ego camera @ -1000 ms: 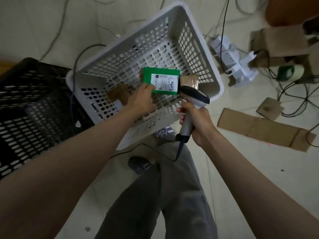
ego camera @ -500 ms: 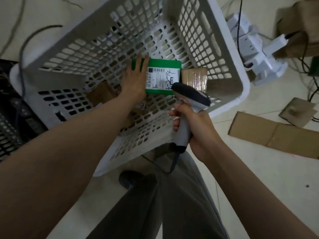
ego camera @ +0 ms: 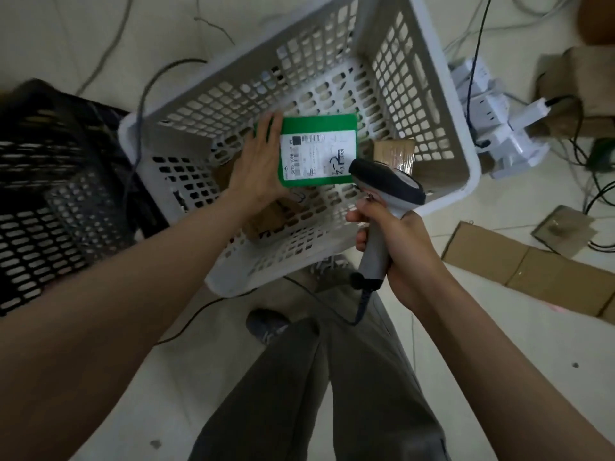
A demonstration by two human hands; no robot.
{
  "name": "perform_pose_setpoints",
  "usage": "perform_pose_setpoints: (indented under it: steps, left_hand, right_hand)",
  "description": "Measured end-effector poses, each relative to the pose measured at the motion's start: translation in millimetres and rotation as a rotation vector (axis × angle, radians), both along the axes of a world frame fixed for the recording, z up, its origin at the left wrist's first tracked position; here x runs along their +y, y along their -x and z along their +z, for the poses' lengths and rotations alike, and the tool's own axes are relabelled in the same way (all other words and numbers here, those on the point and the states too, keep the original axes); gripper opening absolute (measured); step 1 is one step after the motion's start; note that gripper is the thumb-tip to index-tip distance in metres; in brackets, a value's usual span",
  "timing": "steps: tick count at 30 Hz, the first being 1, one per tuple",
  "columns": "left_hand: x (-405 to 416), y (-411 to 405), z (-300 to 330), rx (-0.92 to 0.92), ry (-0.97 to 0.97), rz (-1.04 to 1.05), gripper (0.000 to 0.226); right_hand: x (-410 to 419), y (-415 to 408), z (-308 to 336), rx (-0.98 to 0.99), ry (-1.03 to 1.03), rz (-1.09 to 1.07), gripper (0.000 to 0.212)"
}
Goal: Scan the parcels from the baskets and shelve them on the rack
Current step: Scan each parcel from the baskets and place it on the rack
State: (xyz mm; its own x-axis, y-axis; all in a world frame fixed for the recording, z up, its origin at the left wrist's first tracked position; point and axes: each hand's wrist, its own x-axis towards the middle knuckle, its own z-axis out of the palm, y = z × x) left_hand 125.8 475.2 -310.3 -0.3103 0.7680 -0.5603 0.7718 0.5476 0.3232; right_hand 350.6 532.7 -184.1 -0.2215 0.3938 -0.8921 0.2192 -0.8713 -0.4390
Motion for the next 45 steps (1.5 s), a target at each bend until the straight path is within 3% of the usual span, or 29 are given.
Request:
perform_pose_setpoints:
  steps: [7, 16, 25, 29, 36, 39, 45]
  left_hand:
    - [-50.6, 11.1, 130.4, 0.006, -0.04, 0.076, 0.128]
    - [-144.2, 25.7, 291.5, 0.008, -0.002, 0.099, 0.134]
    - [-262.6, 50.8, 464.3, 0.042, -0.05, 0.221, 0.133]
    - [-323.3, 71.7, 541.8, 0.095, -0.113, 0.242, 0.131]
    - [-416.5, 88.6, 676.2, 0.331, -0.144, 0.265, 0.126]
    - [-447.6, 84.8, 730.2, 0.45, -0.122, 0.214, 0.115]
    - [-495.1, 78.7, 805.0, 0.602, -0.024, 0.171, 0.11]
  right_hand:
    - [-11.3, 26.5, 99.0, 0.032, -0.088, 0.197, 0.008]
    - [-29.8, 45.3, 230.2, 0.036, -0.276, 0.86, 0.012]
    - [-97.2, 93.5, 388.7, 0.123, -0.44, 1.156, 0.009]
    - [-144.9, 122.0, 456.9, 0.249, -0.514, 1.232, 0.007]
    - [-226.4, 144.4, 551.3, 0.468, -0.64, 1.439, 0.023]
    - [-251.8, 151.1, 580.0, 0.582, -0.744, 1.538, 0.012]
    - [-289.8, 168.6, 637.7, 0.862, -0.962, 1.653, 0.035]
